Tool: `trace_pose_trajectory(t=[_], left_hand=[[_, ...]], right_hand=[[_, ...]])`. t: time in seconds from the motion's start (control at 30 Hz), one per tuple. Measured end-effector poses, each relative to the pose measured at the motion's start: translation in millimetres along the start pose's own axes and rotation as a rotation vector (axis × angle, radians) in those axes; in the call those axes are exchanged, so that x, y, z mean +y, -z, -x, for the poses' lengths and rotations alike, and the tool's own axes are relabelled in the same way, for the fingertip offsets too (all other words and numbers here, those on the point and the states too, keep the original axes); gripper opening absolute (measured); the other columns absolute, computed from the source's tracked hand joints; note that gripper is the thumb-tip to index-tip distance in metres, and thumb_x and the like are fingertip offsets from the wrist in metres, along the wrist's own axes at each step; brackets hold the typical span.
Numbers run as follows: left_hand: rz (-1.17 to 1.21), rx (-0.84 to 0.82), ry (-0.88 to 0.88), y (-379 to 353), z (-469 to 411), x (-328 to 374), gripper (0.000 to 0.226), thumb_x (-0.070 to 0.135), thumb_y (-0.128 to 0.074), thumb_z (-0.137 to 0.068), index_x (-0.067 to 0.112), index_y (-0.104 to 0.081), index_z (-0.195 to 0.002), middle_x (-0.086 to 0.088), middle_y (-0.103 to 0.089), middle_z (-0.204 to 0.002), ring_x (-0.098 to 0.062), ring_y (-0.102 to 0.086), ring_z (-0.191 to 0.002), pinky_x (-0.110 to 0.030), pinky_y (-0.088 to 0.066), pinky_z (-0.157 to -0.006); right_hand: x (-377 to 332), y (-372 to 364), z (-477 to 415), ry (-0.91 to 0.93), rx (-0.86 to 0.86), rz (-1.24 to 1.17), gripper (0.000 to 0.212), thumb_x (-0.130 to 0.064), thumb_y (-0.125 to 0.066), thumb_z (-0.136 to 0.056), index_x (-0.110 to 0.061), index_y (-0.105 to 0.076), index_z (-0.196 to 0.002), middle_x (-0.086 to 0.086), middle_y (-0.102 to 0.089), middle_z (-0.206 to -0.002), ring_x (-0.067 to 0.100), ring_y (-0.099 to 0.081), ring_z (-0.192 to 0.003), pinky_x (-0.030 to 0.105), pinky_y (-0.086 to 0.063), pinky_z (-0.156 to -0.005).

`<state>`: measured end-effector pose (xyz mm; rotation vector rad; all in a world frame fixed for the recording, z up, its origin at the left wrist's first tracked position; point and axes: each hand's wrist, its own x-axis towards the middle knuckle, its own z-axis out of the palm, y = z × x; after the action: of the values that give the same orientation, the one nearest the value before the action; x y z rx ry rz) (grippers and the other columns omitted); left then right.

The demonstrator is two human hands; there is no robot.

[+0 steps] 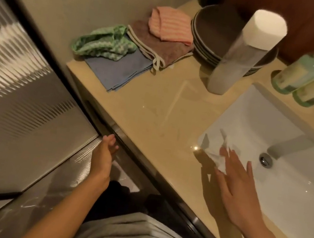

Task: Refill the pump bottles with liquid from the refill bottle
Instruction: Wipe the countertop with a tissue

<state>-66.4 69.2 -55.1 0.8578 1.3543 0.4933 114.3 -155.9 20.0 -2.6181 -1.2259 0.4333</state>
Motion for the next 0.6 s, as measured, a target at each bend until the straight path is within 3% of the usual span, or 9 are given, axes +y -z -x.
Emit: trace_pose_trajectory(t=[0.17,0.33,0.43,0.6], left_hand=[[-0.073,-0.092,-0.024,31.4,-30.8,28.9,0.048,0.036,-0.024,-0.101,0.013,-0.042,-0.139,-0.002,-0.045,-0.142,-0.019,-0.048,-0.123,-0.033,-0.034,-0.104],[-0.121,-0.145,-0.026,52.3,-45.0,40.9,0.047,0.035,-0.025,-0.102,0.011,-0.042,-0.139,-0.006,-0.044,-0.143,-0.021,-0.047,-0.125,-0.035,-0.033,-0.105],[-0.16,-0.219,-0.018,56.5,-48.9,41.9,0.047,0.034,-0.025,-0.102,0.011,-0.041,-0.139,-0.007,-0.042,-0.144,-0.023,-0.045,-0.127,-0.035,-0.031,-0.104],[-0.293,-0.365,-0.064,52.3,-43.0,33.9,0.044,0.031,-0.026,-0.102,0.01,-0.043,-0.137,-0.008,-0.044,-0.142,-0.021,-0.046,-0.125,-0.031,-0.033,-0.1]], right_hand=[[-61.3,-44.8,-32.4,-0.048,0.007,0.087,0.07,-0.048,0.001,-0.089,-0.018,-0.01,-0.151,-0.001,-0.005,-0.155,0.018,-0.005,-0.146,0.034,0.013,-0.113],[-115.5,-65.7,-52.6,-0.076,0.063,0.203,0.065,-0.04,-0.009,-0.093,-0.01,-0.023,-0.149,0.011,-0.022,-0.154,0.025,-0.015,-0.144,0.043,0.008,-0.113],[-144.7,-78.8,-47.2,-0.063,0.063,0.24,0.059,-0.034,-0.02,-0.094,-0.007,-0.033,-0.145,0.013,-0.034,-0.149,0.029,-0.031,-0.139,0.047,-0.005,-0.114],[-155.3,-91.5,-12.3,-0.096,0.084,0.227,0.054,-0.034,-0.022,-0.099,-0.007,-0.036,-0.143,0.011,-0.037,-0.148,0.026,-0.033,-0.138,0.047,-0.009,-0.113]])
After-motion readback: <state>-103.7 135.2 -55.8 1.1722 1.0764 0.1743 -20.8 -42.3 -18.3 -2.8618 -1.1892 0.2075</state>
